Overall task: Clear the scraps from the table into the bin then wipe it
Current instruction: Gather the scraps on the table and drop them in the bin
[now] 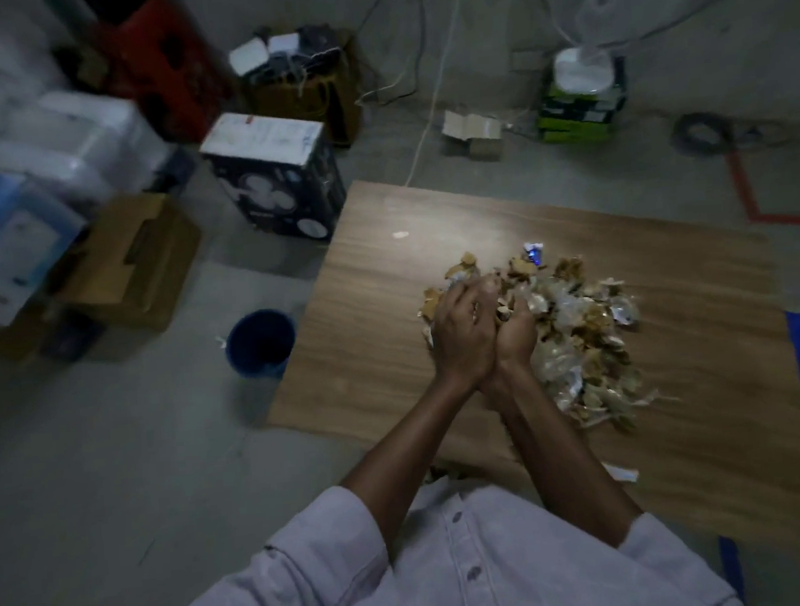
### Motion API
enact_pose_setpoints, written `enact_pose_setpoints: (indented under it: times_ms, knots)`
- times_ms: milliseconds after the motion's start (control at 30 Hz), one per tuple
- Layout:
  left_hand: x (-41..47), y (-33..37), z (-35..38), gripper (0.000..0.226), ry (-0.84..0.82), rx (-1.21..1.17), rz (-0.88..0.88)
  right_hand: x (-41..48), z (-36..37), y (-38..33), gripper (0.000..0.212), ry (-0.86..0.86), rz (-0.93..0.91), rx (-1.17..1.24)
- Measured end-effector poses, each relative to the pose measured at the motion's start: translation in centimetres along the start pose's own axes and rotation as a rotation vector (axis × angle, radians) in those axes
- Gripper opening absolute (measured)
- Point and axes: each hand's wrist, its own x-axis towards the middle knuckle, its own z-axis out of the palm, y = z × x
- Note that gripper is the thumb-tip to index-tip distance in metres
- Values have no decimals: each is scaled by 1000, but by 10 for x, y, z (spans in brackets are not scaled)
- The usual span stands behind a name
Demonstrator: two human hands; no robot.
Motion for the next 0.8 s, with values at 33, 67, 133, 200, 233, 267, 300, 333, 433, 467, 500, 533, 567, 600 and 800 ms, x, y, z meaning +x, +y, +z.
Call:
enact_pose_setpoints:
  times_ms: [33, 67, 133, 200, 233, 267, 300, 333, 433, 467, 500, 533, 567, 600, 800]
  knots:
    - [0, -5, -9, 46, 49, 46, 28, -3, 10, 14, 58, 42, 3, -85]
    - [1, -10, -17, 45, 102, 75, 40, -6, 13, 17, 51, -1, 142, 67]
    - [2, -24, -33, 39, 219, 100, 53, -13, 22, 32, 50, -99, 203, 130]
    - [1, -39, -49, 35, 308, 118, 56, -14, 32, 57, 53, -62, 229, 32]
    - [2, -46, -58, 35, 344, 123, 53, -13, 35, 69, 49, -72, 249, 16]
    - [4, -54, -67, 36, 382, 122, 42, -16, 43, 77, 44, -91, 285, -19]
    - [5, -62, -77, 37, 416, 109, 15, -15, 48, 89, 41, -136, 313, -52]
    - [6, -69, -88, 39, 445, 85, -25, -17, 56, 98, 39, -161, 326, -80]
    - [17, -94, -122, 38, 482, -67, -239, -9, 87, 135, 37, -189, 319, -186]
    - [25, -104, -136, 33, 483, -159, -325, -7, 102, 147, 35, -206, 319, -212]
    - [35, -114, -151, 31, 488, -261, -400, -2, 117, 161, 34, -221, 316, -223]
    - [45, -127, -167, 29, 497, -364, -460, 2, 133, 176, 32, -228, 315, -239]
    - [55, -138, -184, 29, 516, -441, -507, 8, 148, 192, 32, -234, 309, -253]
    - [64, -147, -200, 28, 527, -508, -538, 12, 165, 207, 32, -228, 310, -281]
    - [130, -229, -304, 25, 487, -771, -688, 53, 258, 312, 41, -184, 324, -362]
